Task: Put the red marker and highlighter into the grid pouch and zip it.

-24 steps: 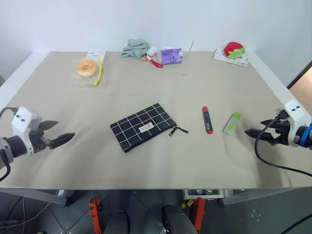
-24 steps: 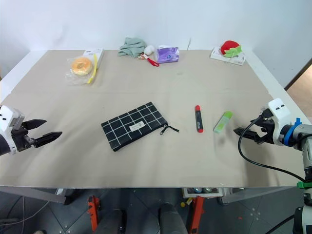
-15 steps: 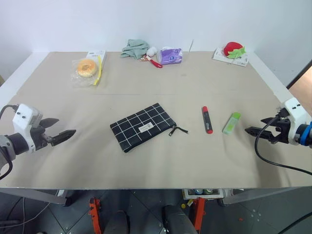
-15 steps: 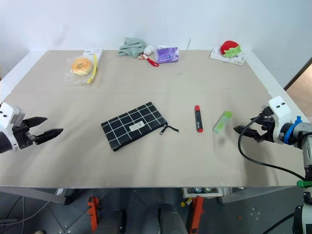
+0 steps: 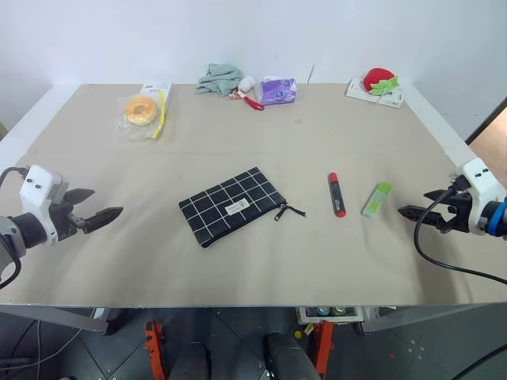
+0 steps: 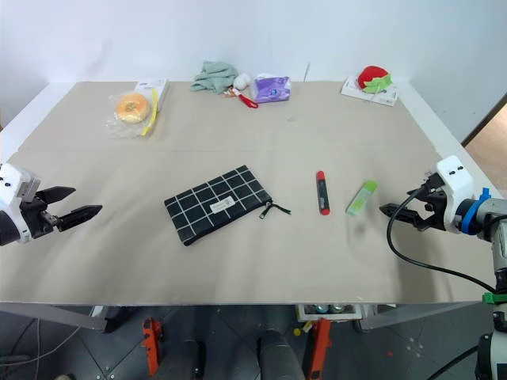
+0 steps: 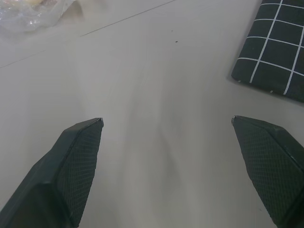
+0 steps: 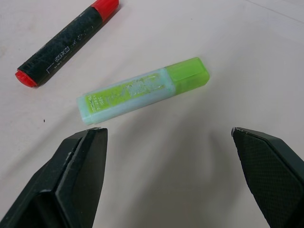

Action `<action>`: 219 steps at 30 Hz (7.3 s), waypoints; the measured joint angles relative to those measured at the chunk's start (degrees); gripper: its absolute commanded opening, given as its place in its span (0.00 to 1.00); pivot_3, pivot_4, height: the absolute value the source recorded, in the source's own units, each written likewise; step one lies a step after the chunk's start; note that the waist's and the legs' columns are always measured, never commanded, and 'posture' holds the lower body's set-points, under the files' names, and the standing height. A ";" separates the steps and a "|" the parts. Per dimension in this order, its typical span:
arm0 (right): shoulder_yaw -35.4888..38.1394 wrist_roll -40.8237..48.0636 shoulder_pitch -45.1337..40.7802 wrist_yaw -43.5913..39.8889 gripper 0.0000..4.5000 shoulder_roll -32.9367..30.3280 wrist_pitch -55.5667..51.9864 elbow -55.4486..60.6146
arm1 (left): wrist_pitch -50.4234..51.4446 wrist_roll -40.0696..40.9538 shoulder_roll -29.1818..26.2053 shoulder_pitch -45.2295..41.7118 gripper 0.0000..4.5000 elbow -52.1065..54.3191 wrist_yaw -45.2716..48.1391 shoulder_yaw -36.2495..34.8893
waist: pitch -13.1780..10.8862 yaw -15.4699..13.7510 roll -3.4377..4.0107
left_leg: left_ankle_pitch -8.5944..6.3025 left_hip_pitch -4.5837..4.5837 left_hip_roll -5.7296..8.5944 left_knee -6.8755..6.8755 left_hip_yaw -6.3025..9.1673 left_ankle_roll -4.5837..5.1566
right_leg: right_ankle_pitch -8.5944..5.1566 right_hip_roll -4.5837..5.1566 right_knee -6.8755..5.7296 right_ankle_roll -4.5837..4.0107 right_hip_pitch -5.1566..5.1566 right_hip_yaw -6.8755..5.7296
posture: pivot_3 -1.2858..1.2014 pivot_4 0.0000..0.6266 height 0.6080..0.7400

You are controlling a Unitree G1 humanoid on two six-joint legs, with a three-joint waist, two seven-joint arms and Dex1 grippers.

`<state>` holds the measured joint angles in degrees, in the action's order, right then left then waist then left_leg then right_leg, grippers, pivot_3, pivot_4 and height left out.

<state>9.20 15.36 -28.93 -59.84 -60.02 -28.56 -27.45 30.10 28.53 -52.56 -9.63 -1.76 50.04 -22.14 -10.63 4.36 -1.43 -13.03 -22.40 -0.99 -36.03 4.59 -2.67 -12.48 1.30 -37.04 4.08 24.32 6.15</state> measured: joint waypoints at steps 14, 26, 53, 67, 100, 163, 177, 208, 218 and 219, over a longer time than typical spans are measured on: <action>3.83 13.80 -1.18 0.35 0.47 10.19 -8.42 23.33 | -3.61 -0.27 5.68 -4.05 1.00 -0.61 -0.35 0.09 | 0.01 0.19 0.00 | 0.00 0.01 -0.30 -0.27 0.05 0.00 | 0.23 -0.35 -0.07 -0.06 -0.04 -0.01 | 0.52 0.24 0.99; -13.16 4.04 -6.02 29.34 0.02 40.64 -11.57 25.83 | -20.13 -6.47 12.56 -10.54 1.00 -3.55 1.57 8.90 | 0.07 -0.17 -0.10 | 0.04 -0.19 -0.32 -0.32 0.14 -0.04 | 0.58 -0.41 -0.05 -0.47 0.04 0.00 | 0.52 0.24 0.99; -18.12 -7.82 -6.94 36.00 0.02 48.00 -7.49 17.06 | -102.53 -59.30 8.60 -24.70 1.00 -42.66 -22.28 32.02 | 0.46 -0.05 0.02 | 0.24 0.26 -0.67 -0.27 0.14 0.32 | 0.74 -0.83 -0.06 -0.36 -0.21 0.01 | 0.52 0.24 0.99; -17.80 -8.34 -5.76 35.88 0.00 47.92 -7.94 18.42 | -101.92 -64.82 13.20 -31.09 0.61 -49.50 -31.90 40.83 | 0.80 -0.26 0.36 | 0.24 0.27 -0.63 -0.27 0.17 0.31 | 0.69 -0.84 -0.05 -0.29 -0.30 0.03 | 0.52 0.24 0.99; -8.56 0.67 0.95 38.93 0.84 44.65 -24.70 34.38 | -94.49 -55.66 15.43 -31.60 0.00 -46.51 -23.72 43.58 | 1.08 -1.12 0.90 | 0.23 0.26 -0.54 -0.23 0.19 0.33 | 0.51 -0.83 0.00 -0.27 -0.34 0.16 | 0.52 0.24 0.99; -24.03 -1.00 -1.08 27.29 0.04 40.57 -22.96 36.02 | -84.62 -42.47 19.53 -25.30 0.00 -34.35 -13.27 41.13 | 1.01 -1.48 0.86 | 0.22 -0.03 -0.51 0.37 0.30 0.33 | 0.15 -0.86 0.06 -0.29 0.06 0.18 | 0.52 0.24 0.99; -24.05 1.24 2.17 21.36 0.04 32.76 -23.33 41.30 | -83.82 -42.05 19.35 -24.55 0.00 -32.69 -12.81 41.12 | 0.98 -1.49 0.80 | 0.19 -0.03 -0.51 0.37 0.29 0.31 | 0.08 -0.86 0.06 -0.28 0.05 0.18 | 0.52 0.24 0.99; -27.91 0.92 2.42 18.48 0.04 31.14 -21.78 44.09 | -82.55 -40.97 20.20 -23.94 0.00 -31.94 -12.69 40.70 | 0.89 -1.49 0.65 | 0.19 -0.03 -0.52 0.34 0.30 0.31 | 0.08 -0.88 0.05 -0.28 0.04 0.16 | 0.52 0.24 0.99; -21.78 4.16 3.46 18.48 0.04 31.38 -22.04 43.76 | -82.73 -41.14 20.17 -23.79 0.00 -31.97 -13.27 40.70 | 0.88 -1.51 0.64 | 0.19 -0.03 -0.52 0.33 0.30 0.31 | 0.09 -0.88 0.05 -0.28 0.04 0.17 | 0.52 0.24 0.99; -21.77 4.17 3.47 18.45 0.04 31.19 -22.04 43.77 | -82.80 -41.33 20.13 -23.80 0.00 -31.98 -13.29 40.70 | 0.88 -1.51 0.64 | 0.19 -0.03 -0.52 0.33 0.29 0.31 | 0.09 -0.88 0.05 -0.28 0.04 0.16 | 0.52 0.24 0.99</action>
<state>-12.57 19.53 -25.46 -41.38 -28.82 -50.60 16.32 -52.70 -12.80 -32.43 -33.42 -33.73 36.76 18.56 -9.74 2.85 -0.79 -12.84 -22.43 -1.52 -35.70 4.88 -2.36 -12.40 0.42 -36.99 3.80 24.36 6.31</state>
